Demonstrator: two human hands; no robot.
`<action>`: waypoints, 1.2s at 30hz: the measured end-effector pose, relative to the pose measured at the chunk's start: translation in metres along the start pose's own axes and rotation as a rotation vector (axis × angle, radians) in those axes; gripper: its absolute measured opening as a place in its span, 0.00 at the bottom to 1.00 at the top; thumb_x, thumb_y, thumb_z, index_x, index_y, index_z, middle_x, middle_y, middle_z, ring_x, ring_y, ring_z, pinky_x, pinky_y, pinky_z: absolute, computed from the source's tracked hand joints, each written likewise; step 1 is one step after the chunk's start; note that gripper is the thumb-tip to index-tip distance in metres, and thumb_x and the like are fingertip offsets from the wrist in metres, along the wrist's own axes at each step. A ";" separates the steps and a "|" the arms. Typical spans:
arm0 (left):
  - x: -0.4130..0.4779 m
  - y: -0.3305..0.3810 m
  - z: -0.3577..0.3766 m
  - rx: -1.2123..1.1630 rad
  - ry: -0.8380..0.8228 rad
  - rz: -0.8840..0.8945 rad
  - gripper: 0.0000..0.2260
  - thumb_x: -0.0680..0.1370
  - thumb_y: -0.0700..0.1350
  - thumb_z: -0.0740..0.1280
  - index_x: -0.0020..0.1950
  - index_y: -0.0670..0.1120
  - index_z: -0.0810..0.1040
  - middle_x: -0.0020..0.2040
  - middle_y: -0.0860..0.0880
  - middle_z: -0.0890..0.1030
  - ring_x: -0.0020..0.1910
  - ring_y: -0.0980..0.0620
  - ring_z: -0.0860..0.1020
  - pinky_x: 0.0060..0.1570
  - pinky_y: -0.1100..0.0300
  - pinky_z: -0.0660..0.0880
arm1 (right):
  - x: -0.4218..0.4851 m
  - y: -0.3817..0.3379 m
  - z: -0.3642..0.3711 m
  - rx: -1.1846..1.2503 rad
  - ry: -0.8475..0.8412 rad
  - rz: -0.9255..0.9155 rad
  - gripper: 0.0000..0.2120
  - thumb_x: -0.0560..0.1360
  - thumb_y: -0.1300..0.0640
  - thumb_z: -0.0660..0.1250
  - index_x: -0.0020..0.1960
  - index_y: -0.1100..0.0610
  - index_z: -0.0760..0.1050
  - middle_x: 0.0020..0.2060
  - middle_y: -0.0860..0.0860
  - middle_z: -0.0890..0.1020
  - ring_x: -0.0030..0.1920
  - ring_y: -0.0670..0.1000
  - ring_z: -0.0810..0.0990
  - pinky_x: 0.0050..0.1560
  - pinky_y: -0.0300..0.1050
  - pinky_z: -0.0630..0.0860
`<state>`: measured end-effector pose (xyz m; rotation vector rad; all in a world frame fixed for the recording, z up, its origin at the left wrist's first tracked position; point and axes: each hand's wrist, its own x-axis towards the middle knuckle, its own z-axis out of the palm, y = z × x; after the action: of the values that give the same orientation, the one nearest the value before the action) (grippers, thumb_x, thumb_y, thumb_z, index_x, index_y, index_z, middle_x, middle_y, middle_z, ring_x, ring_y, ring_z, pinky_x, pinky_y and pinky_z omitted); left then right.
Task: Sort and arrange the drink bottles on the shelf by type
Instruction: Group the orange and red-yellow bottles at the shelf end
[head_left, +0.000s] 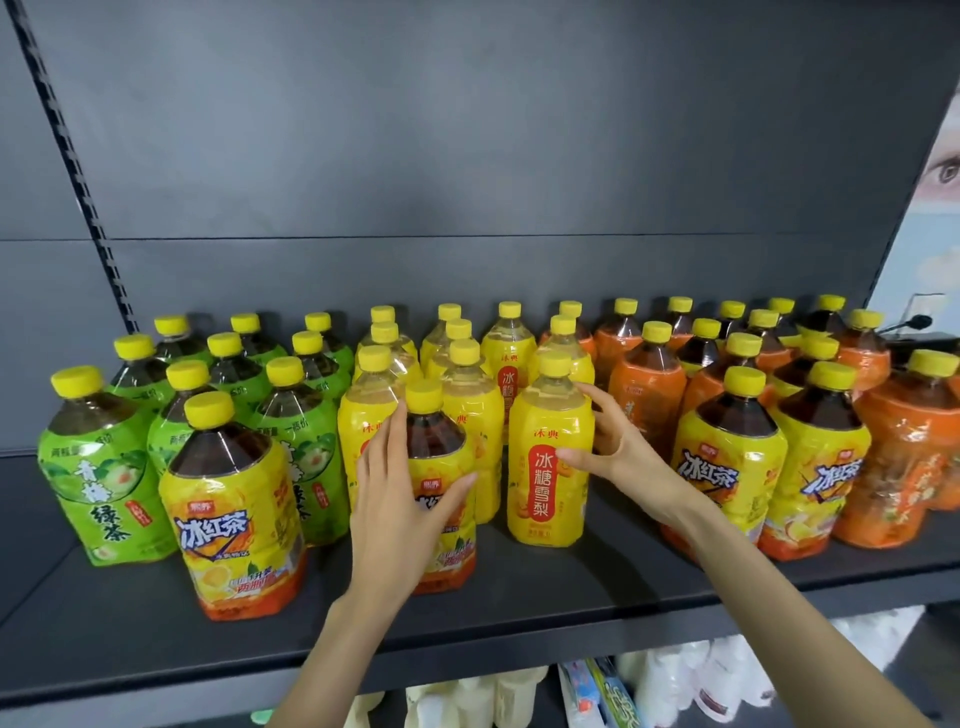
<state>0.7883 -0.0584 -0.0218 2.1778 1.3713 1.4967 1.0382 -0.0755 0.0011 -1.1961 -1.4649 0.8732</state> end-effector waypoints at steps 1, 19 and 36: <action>0.000 0.000 -0.001 0.002 0.002 -0.003 0.40 0.69 0.65 0.65 0.73 0.61 0.46 0.75 0.51 0.60 0.73 0.53 0.56 0.61 0.50 0.68 | 0.001 -0.004 -0.006 -0.015 -0.042 0.010 0.33 0.68 0.47 0.74 0.68 0.39 0.63 0.65 0.46 0.73 0.66 0.48 0.72 0.59 0.46 0.75; 0.000 -0.001 0.002 0.064 0.039 -0.018 0.42 0.67 0.66 0.65 0.75 0.57 0.50 0.72 0.51 0.65 0.68 0.53 0.61 0.48 0.58 0.70 | 0.121 -0.021 -0.043 -0.533 0.047 -0.003 0.37 0.75 0.71 0.63 0.77 0.53 0.51 0.71 0.57 0.65 0.70 0.55 0.66 0.67 0.49 0.68; 0.002 -0.004 0.011 0.090 0.083 -0.027 0.41 0.68 0.71 0.61 0.75 0.57 0.51 0.70 0.50 0.67 0.66 0.55 0.62 0.44 0.59 0.69 | 0.136 -0.003 -0.047 -0.610 -0.044 -0.172 0.41 0.68 0.71 0.73 0.72 0.50 0.57 0.60 0.52 0.74 0.60 0.51 0.75 0.56 0.40 0.73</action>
<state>0.7954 -0.0507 -0.0280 2.1622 1.5161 1.5612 1.0828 0.0523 0.0495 -1.4593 -1.9132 0.3369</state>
